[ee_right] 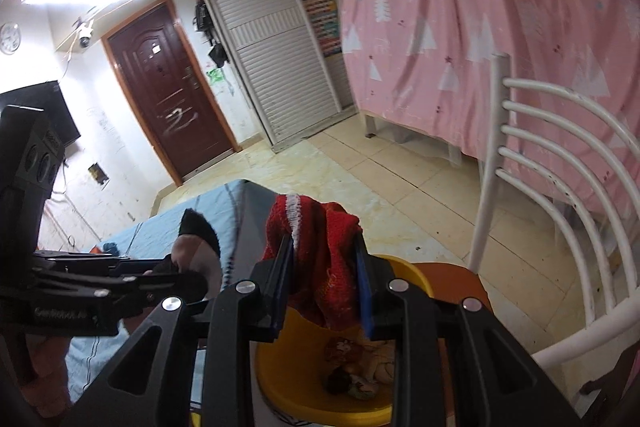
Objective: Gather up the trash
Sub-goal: 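Carry the sock and red hat to the yellow bin and release both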
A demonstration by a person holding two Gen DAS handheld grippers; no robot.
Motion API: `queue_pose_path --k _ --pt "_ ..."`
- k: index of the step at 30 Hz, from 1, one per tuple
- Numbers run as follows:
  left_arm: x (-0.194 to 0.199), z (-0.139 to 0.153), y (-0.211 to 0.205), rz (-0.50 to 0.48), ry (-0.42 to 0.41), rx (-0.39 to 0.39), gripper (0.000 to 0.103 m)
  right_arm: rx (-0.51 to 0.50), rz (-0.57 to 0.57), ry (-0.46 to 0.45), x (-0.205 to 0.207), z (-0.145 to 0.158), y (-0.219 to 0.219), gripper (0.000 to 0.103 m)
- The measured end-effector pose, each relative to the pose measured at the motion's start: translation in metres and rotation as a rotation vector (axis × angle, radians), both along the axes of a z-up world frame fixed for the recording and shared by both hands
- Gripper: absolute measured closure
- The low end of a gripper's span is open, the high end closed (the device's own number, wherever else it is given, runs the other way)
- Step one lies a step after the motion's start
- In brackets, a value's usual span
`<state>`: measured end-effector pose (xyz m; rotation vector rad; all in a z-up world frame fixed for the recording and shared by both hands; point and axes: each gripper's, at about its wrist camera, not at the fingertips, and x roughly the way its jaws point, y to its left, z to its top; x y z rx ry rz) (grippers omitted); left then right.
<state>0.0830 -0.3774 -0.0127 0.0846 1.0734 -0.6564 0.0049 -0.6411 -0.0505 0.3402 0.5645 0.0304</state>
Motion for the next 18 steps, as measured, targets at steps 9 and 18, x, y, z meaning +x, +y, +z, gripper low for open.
queue_pose_path --k 9,18 --pt "0.019 -0.012 -0.019 0.051 0.007 -0.001 0.045 0.018 0.012 0.044 0.011 -0.018 -0.005 0.081" --pt "0.023 -0.006 0.001 0.099 0.008 -0.01 0.043 0.017 0.037 0.094 0.019 -0.025 0.009 0.043"
